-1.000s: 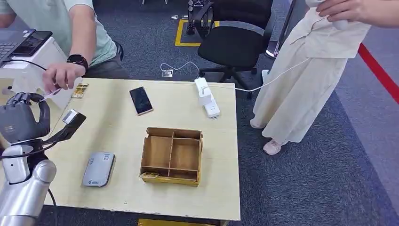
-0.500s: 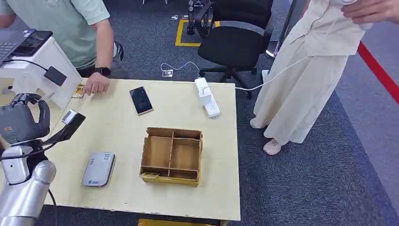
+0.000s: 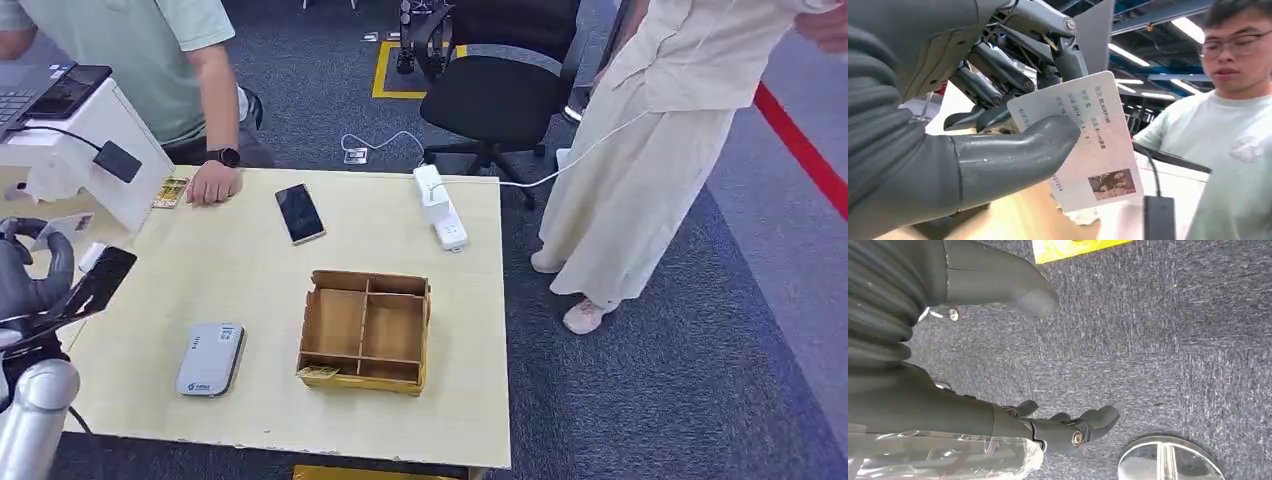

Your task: Pass the card to the sensor for recognition and then transmit it.

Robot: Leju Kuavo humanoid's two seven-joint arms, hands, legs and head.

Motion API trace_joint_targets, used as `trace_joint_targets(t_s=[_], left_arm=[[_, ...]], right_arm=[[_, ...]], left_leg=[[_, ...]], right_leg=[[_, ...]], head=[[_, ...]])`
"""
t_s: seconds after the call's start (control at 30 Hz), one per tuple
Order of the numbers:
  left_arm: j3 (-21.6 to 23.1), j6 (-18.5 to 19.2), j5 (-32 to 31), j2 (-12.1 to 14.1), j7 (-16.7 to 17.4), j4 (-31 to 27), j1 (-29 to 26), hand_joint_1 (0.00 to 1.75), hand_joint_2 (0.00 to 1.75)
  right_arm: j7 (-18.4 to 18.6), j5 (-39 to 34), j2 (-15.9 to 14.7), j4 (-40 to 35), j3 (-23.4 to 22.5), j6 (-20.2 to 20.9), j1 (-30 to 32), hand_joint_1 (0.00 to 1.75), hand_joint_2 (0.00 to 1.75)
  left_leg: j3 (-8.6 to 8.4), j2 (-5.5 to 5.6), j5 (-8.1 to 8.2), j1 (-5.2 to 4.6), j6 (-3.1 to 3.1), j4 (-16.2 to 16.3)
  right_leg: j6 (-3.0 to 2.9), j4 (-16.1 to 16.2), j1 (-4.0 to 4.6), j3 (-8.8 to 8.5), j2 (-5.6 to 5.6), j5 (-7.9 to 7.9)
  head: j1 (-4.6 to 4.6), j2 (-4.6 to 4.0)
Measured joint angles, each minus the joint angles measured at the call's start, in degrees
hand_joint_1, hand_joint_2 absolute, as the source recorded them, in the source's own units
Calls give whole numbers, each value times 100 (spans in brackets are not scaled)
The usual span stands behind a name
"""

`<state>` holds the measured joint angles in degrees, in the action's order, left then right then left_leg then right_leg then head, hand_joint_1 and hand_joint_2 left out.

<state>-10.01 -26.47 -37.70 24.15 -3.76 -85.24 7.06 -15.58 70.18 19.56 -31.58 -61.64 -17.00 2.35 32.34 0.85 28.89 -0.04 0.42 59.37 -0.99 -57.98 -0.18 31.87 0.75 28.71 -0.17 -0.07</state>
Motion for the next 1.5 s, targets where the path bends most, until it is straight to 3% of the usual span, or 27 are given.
trace_joint_targets(t_s=[0.4,0.7,0.83,0.87,0.93,1.0,1.07,1.27,1.5], left_arm=[[-706,317,352,102,-6,-456,-569,175,175],[-843,632,341,100,28,-747,-927,175,175],[-857,1005,389,100,44,-905,-1072,175,175],[-857,1056,391,100,46,-933,-1097,175,175],[-865,1132,435,100,120,-1054,-1226,175,175],[-894,1329,470,100,70,-1200,-1333,175,175],[-894,1434,463,103,61,-1226,-1325,175,175],[-519,1854,347,114,15,-983,-606,175,175],[-72,2210,546,277,140,-701,-164,175,175]], right_arm=[[-140,-133,2,-116,-7,-77,5,0,175],[-116,-328,7,-271,39,-70,42,0,175],[30,-576,9,-326,227,-45,92,0,175],[125,-773,9,-326,251,-107,96,0,175],[407,-1928,9,-343,287,-357,145,0,175],[831,-3095,28,-499,626,-630,312,0,175],[960,-3447,33,-516,978,-815,397,0,175],[325,-3840,-160,300,1047,-1526,-109,0,175],[98,-3978,-400,1003,868,-1526,-361,0,175]], left_leg=[[0,3,0,-1,0,0],[0,2,0,-1,0,0],[0,2,0,-1,0,0],[0,2,0,-1,0,0],[-2,2,1,-1,0,0],[3,10,1,-1,0,0],[7,12,1,2,-1,0],[1,9,-15,2,-5,1],[3,0,-25,3,-9,1]], right_leg=[[0,1,0,0,-3,0],[0,1,0,0,-3,0],[0,1,0,1,-2,0],[0,1,0,1,-2,0],[0,1,-1,-2,-2,1],[-1,1,0,0,-9,3],[-2,1,2,5,-9,2],[7,3,1,6,-12,-10],[-5,2,2,8,1,-26]], head=[[-2,0],[0,0],[0,0],[-2,0],[0,0],[0,0],[9,0],[4,0],[4,2]])
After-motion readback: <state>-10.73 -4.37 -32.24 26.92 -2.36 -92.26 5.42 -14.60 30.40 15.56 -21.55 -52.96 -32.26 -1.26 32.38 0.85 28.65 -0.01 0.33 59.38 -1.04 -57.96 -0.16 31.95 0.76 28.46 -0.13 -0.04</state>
